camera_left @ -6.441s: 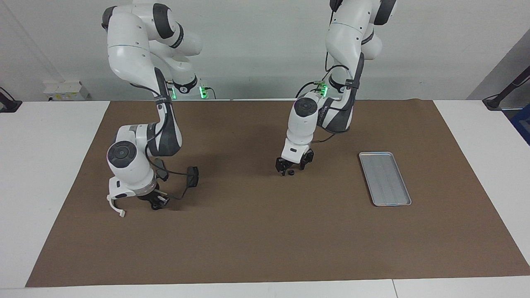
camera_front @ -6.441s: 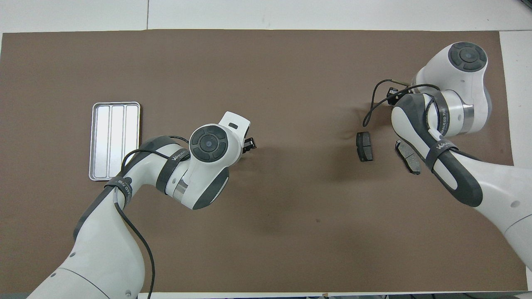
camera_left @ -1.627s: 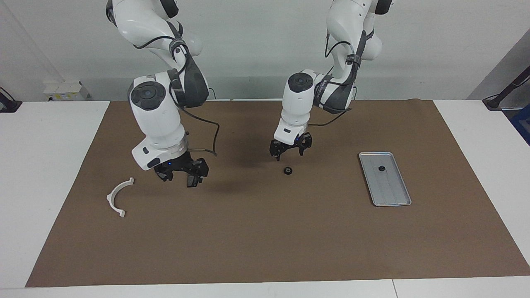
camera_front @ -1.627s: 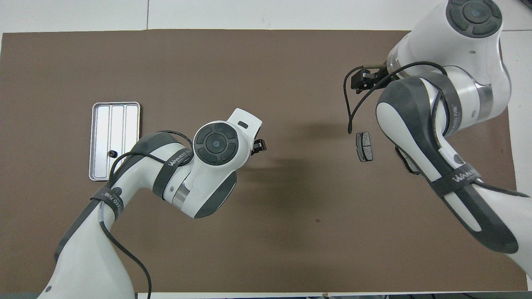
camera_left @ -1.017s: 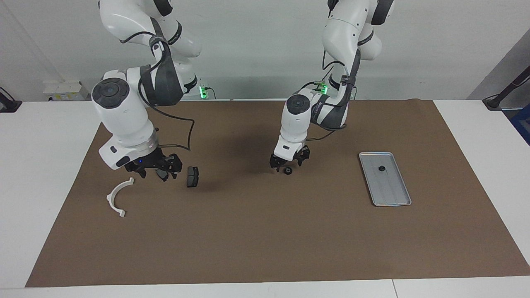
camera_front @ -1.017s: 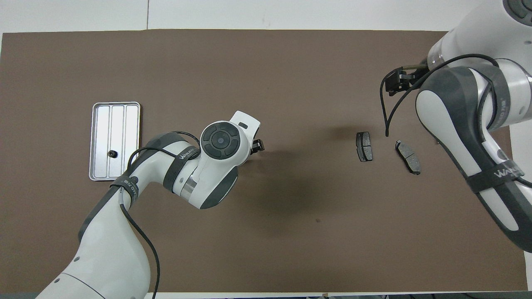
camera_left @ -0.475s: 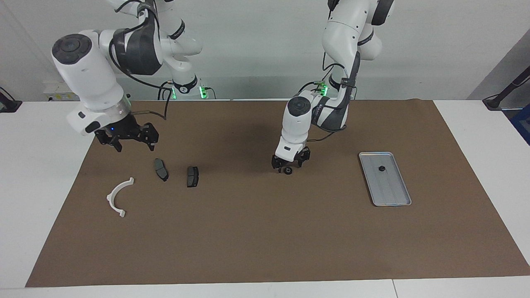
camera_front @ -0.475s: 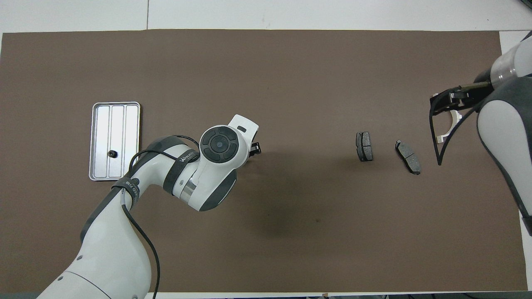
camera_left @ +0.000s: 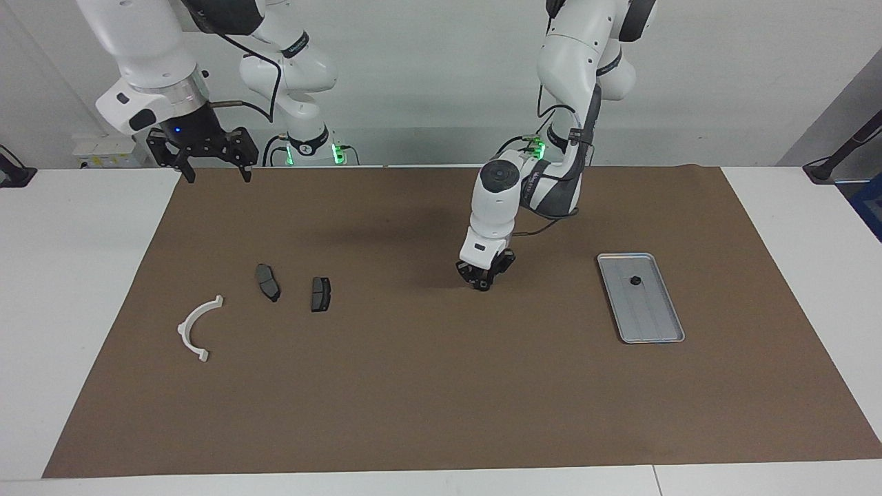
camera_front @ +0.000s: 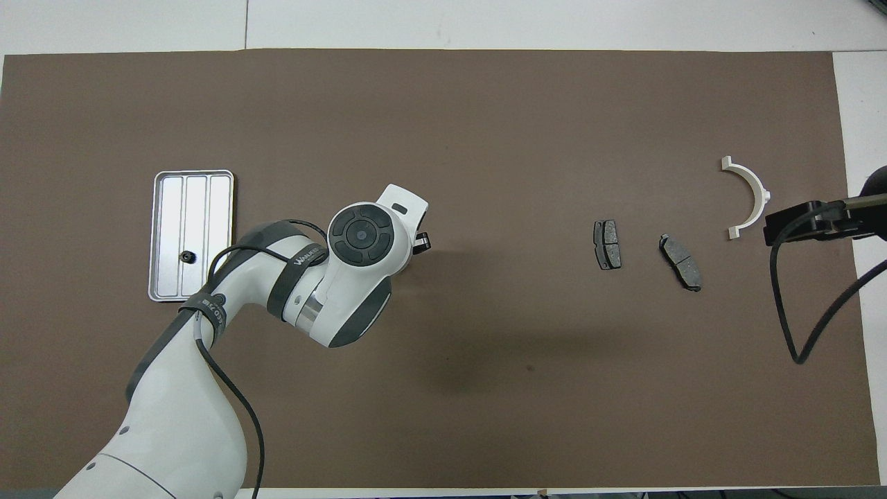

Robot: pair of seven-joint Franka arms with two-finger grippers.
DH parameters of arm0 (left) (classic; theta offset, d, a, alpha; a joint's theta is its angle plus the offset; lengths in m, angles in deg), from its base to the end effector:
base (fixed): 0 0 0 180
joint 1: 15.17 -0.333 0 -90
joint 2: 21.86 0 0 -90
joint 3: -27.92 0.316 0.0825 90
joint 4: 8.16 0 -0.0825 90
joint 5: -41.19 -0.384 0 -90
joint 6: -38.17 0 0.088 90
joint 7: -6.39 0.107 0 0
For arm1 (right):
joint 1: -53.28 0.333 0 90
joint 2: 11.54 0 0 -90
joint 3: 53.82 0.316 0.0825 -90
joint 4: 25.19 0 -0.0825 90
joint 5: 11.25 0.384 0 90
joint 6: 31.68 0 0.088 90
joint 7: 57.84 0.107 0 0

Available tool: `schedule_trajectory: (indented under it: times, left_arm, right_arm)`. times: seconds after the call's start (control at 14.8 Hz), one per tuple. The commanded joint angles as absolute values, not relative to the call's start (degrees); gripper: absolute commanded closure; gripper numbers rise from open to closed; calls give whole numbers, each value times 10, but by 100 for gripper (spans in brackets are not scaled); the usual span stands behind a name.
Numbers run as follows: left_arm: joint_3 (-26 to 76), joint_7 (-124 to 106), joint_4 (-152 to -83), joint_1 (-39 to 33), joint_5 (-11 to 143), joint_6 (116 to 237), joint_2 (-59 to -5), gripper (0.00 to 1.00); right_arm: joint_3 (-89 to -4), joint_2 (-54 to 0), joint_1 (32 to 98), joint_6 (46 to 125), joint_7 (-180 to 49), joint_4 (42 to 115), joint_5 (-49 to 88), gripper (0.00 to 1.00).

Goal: Pick bearing gear from pile to tray
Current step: 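Carry the bearing to the silver tray with the left gripper and release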

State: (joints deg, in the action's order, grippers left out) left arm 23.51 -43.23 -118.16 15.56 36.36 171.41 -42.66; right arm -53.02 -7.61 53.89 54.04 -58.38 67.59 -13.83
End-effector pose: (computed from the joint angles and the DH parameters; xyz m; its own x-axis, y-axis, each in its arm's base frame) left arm 0.5146 -0.3574 0.3081 0.9781 0.2005 0.0559 0.2003 -0.9797 0.0093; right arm 0.5249 0.0081 0.6326 0.9980 0.0305 -0.0550 0.0331 -0.9984 0.0454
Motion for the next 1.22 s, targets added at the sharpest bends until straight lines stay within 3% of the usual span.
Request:
schedule_trajectory:
  times: [0.0,0.27,0.54,0.88,1.15]
  left_arm:
    - [235,-341,-1118,102,352,1599,-396,100]
    - [236,-106,-1106,-41,407,1492,-301,100]
    - [236,122,-1131,-188,427,1506,-291,100]
    - [237,142,-1208,-211,427,1681,-340,100]
    - [237,139,-1216,-204,427,1740,-382,100]
  right_arm:
    - [-536,-68,537,544,-589,693,-123,0]
    - [-536,-70,538,551,-589,696,-123,0]
    - [-536,-73,539,577,-589,712,-123,0]
    - [-536,-73,540,573,-589,712,-123,0]
    - [-536,-73,540,572,-590,712,-123,0]
